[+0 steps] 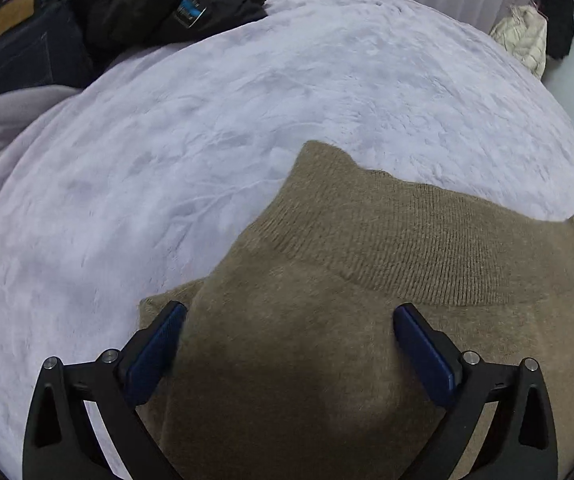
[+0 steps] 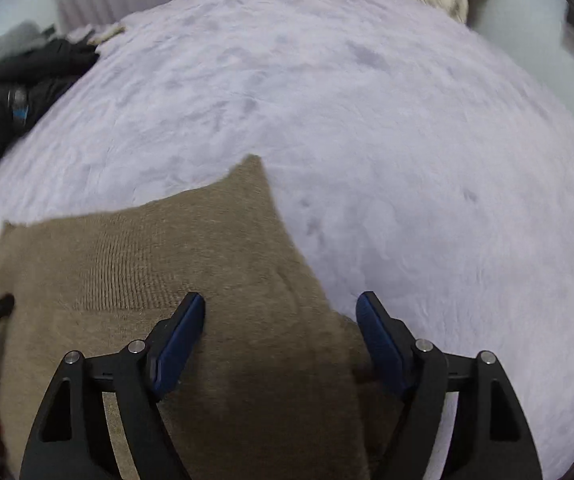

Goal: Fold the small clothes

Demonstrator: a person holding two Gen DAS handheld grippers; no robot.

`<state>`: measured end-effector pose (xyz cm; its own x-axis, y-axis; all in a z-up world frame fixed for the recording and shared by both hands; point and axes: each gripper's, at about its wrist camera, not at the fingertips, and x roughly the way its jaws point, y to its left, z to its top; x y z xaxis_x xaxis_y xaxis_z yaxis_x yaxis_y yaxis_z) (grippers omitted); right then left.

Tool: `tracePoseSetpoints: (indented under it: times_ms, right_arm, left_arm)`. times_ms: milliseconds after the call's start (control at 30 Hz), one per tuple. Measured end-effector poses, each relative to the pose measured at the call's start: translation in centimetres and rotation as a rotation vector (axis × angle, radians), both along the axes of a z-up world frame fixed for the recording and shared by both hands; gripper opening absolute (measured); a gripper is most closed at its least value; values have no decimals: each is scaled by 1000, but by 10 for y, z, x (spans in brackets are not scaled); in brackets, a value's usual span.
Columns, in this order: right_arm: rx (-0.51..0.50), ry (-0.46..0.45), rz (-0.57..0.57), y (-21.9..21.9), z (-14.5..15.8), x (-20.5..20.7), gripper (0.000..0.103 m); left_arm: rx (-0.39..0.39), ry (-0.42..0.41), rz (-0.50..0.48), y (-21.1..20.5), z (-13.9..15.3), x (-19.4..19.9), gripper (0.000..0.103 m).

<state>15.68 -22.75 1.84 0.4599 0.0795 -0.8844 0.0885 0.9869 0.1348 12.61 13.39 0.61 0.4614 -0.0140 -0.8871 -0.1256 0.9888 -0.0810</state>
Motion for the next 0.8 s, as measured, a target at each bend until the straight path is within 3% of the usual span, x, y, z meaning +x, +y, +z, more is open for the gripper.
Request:
tracePoseSetpoints:
  times_ms: [33,133,267,367,467,500,633,800]
  right_arm:
    - [31,-7,-22,-10,3,-5,79]
    - [-29,-110,-47,-18,34,-41,80]
    - [-29,-238,55,17,66,-100,81]
    - [-103,-210,206,72,54,-119,81]
    - [-236,-145,280,105,20,-133,81]
    - [-267,-105,285,106,8,-136,81]
    - [-223,-180,255,84,1,-171,82]
    - [-221,-170,261,78,3,-198,86]
  left_arm:
    - [-25,-22,6,6,9,-11,103]
    - [-24,-131,56,9,36,-56,103]
    - [-49,-149,-45,-37,43,-91,103]
    - [109,-161,-169,-94,34,-110,103]
    - [204,-108,-180,-118,9,-122,103]
    - [184,-116,-167,-114,5,-126,103]
    - [104,-116,-111,-100,5,-145,103]
    - [115,-100,-123,-98,7,-157,103]
